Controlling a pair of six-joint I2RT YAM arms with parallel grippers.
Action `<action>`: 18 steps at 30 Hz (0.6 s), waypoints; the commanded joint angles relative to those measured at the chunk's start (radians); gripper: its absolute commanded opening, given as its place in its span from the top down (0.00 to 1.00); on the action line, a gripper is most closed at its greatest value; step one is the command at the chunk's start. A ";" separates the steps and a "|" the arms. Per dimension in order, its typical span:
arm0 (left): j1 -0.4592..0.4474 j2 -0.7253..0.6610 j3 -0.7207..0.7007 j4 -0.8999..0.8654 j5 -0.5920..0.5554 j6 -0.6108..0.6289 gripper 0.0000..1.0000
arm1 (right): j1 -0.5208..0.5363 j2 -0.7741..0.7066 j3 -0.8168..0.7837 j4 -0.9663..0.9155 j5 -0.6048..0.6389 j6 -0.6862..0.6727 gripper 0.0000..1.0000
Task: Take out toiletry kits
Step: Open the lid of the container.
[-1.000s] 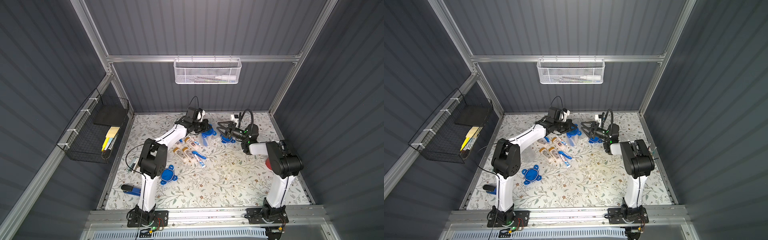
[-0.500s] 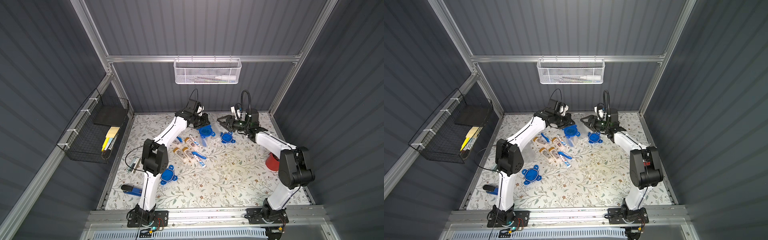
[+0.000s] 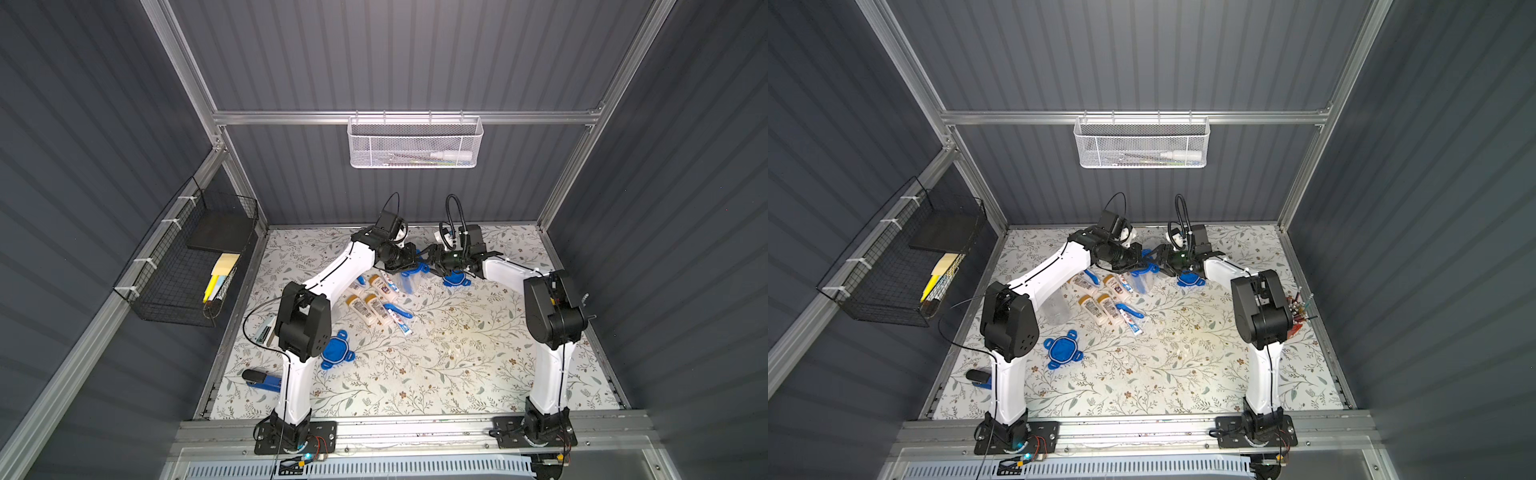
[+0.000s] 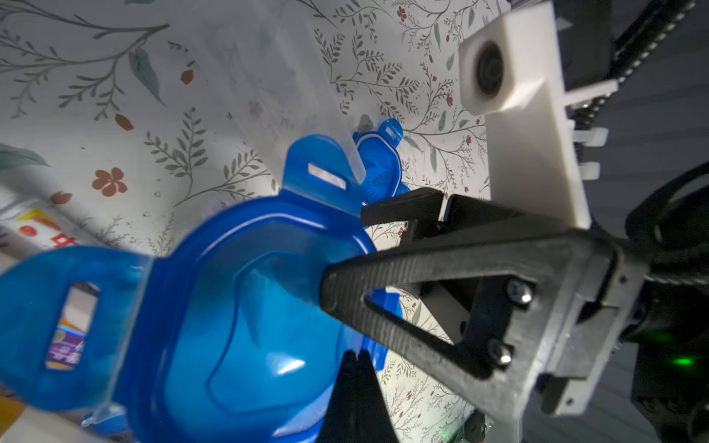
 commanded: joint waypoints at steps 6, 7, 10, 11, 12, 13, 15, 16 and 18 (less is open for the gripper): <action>0.015 0.045 -0.022 -0.036 -0.026 0.018 1.00 | -0.005 0.035 0.016 0.236 -0.043 0.137 0.38; 0.015 0.048 -0.024 -0.037 -0.024 0.019 1.00 | -0.005 0.048 0.025 0.258 -0.048 0.158 0.38; 0.017 0.048 -0.033 -0.034 -0.021 0.021 1.00 | -0.010 0.086 0.042 0.346 -0.081 0.239 0.40; 0.018 0.046 -0.039 -0.033 -0.019 0.021 1.00 | -0.012 0.096 0.040 0.385 -0.087 0.268 0.40; 0.021 0.047 -0.042 -0.028 -0.016 0.021 1.00 | -0.013 0.104 0.042 0.412 -0.097 0.291 0.41; 0.023 0.049 -0.045 -0.028 -0.014 0.019 1.00 | -0.014 0.110 0.041 0.437 -0.102 0.312 0.42; 0.025 0.051 -0.047 -0.028 -0.011 0.021 1.00 | -0.015 0.114 0.038 0.472 -0.112 0.339 0.43; 0.027 0.053 -0.048 -0.029 -0.012 0.021 1.00 | -0.015 0.113 0.034 0.488 -0.113 0.350 0.43; 0.028 0.055 -0.050 -0.025 -0.006 0.022 1.00 | -0.017 0.111 0.033 0.516 -0.117 0.370 0.45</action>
